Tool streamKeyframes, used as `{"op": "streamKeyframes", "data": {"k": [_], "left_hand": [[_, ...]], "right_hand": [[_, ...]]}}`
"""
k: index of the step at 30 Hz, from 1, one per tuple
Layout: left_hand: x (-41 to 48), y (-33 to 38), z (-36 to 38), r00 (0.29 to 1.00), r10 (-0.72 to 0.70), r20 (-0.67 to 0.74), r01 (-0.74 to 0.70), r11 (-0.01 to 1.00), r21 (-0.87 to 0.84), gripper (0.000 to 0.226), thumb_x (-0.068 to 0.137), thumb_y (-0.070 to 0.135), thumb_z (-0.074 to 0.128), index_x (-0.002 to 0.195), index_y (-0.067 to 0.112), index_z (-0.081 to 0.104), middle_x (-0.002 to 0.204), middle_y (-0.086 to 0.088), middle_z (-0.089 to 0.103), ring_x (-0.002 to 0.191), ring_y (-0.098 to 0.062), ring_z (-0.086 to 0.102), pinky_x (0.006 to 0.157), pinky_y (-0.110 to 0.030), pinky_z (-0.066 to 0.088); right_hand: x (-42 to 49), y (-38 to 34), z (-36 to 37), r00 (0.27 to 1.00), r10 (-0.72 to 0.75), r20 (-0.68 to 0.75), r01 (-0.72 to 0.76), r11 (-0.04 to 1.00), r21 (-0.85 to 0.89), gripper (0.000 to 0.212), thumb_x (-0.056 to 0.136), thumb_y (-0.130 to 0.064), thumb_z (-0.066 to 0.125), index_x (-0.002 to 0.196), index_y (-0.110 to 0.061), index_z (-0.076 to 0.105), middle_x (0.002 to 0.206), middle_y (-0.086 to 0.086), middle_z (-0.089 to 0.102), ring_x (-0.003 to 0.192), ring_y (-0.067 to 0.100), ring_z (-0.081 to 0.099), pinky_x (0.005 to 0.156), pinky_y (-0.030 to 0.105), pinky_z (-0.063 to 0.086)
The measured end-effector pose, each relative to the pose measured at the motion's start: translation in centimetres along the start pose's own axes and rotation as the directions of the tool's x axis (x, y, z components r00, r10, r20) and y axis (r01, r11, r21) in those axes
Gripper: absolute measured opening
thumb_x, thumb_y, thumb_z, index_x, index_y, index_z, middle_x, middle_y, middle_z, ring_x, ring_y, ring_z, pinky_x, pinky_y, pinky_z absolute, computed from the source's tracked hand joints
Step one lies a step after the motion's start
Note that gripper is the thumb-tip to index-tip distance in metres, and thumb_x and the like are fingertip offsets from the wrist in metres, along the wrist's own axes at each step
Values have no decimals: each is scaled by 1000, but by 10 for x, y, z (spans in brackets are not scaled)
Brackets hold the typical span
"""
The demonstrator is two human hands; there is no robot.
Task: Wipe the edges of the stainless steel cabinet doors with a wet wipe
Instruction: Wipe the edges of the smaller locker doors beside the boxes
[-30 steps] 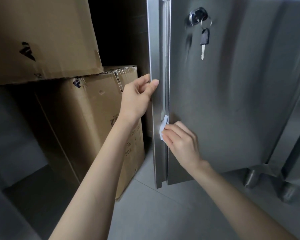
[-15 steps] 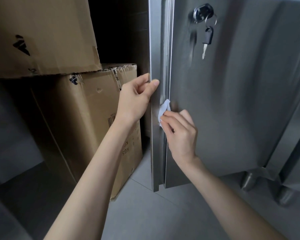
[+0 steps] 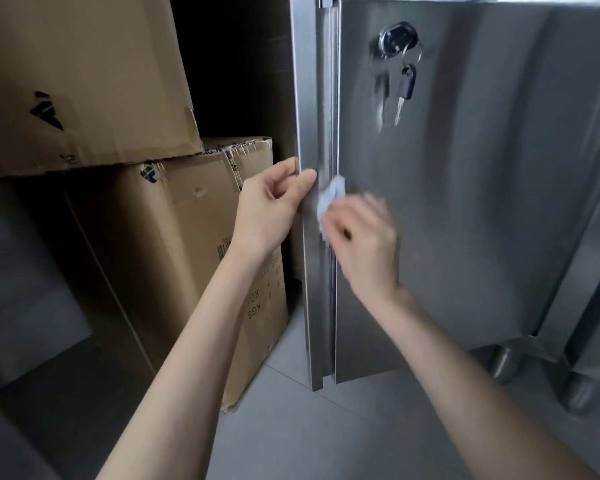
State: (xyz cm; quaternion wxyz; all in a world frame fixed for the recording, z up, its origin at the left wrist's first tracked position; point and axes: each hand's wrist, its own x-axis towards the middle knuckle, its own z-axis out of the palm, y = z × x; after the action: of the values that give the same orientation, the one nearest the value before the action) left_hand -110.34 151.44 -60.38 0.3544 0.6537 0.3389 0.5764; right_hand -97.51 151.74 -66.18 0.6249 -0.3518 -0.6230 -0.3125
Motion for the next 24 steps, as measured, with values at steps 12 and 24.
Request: {"op": "streamKeyframes", "data": {"k": [12,24], "left_hand": [[9,-6,5,998,-18,-67,20,1000,15,40,96,20,60,132,3,56,120,-14,67,118,-26,61,105,-46,45],[23,-39,14,946,72,-316,-86,996,-31,29,87,24,72,106,3,69,66,9,58,64,-3,48,79,-33,50]], "right_hand": [[-96,7,8,993,43,112,-55,993,108,28,87,5,61,60,0,61,69,11,62,61,25,51,62,27,43],[-181,22,-17,779,-144,610,123,989,76,32,73,7,70,52,-11,53,56,1,53,50,21,44,47,25,40]]}}
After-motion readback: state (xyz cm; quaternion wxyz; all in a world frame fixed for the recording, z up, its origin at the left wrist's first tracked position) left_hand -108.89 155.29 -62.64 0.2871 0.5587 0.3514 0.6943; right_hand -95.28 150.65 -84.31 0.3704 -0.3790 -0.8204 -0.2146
